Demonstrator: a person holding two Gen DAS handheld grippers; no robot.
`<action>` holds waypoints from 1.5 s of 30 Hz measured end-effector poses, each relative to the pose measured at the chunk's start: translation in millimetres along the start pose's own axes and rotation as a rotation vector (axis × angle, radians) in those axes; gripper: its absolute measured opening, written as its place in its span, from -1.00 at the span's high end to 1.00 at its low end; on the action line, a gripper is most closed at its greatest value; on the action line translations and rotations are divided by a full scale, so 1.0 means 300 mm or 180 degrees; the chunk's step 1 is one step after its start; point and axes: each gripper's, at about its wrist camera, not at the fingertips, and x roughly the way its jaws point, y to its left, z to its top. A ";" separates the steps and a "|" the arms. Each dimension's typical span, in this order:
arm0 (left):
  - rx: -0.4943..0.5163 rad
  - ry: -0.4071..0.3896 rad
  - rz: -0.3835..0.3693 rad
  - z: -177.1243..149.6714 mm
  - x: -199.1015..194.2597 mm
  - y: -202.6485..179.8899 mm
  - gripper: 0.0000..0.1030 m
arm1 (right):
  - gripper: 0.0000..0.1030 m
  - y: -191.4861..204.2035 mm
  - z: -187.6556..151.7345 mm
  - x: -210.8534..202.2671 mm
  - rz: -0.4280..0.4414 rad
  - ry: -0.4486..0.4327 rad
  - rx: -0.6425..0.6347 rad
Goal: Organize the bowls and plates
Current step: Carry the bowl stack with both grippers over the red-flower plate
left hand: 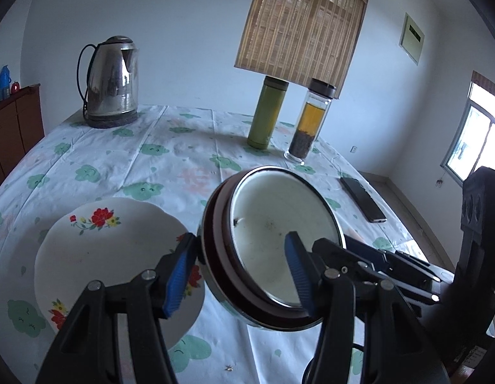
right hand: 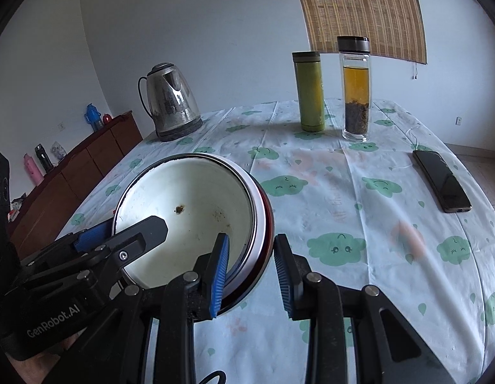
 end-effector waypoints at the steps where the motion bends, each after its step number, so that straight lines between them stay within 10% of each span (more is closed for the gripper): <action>1: -0.0010 -0.0021 0.0008 0.003 -0.007 0.006 -0.07 | 0.39 0.009 0.003 0.002 0.0006 -0.0006 -0.0013; 45: -0.0293 -0.0331 0.0396 -0.010 -0.170 0.310 -0.07 | 0.39 0.341 0.038 0.099 0.0418 0.0052 -0.0414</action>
